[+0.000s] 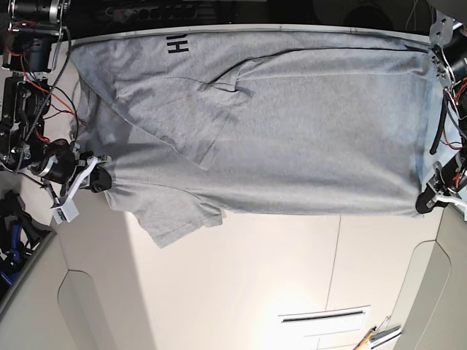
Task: Fold the T-shirt properly
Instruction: 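Fold the hem up over the shirt toward the collar with both grippers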
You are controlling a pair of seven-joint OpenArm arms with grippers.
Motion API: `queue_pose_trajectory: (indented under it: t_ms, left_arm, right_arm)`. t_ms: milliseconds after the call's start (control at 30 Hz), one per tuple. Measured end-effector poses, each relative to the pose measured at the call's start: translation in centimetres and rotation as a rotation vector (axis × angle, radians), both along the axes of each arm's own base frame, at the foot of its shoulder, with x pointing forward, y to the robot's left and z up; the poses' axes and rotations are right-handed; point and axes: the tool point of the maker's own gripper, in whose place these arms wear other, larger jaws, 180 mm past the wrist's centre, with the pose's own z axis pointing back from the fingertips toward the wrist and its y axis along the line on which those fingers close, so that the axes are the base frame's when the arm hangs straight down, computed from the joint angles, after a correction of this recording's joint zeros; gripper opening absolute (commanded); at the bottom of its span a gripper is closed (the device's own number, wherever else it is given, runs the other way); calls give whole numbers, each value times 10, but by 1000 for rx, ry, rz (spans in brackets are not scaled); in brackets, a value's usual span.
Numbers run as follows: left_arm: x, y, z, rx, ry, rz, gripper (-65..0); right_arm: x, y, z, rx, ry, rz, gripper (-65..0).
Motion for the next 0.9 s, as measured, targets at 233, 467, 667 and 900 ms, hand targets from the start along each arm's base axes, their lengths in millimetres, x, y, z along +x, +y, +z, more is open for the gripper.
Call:
queue_pose_trajectory:
  t_ms: [233,467,667,900]
  left_arm:
    - [-40,-9,16,-51,-1,-83,-650]
    - [-98,-3,23,-52,28,-108,-650]
    - [-144,5,5,-38,116,-96,-650]
    - [-166,4,-9,-42,173,-92,-650]
  right_arm:
    - [-43,-15,14,-74,-37,-21,-650]
    - [-82,-31,24,-81,-20,-61,-650]
    - [-106,-34,16,-93,30,-61,-650]
    - [-122,-26,1,-76,78,-78,-650]
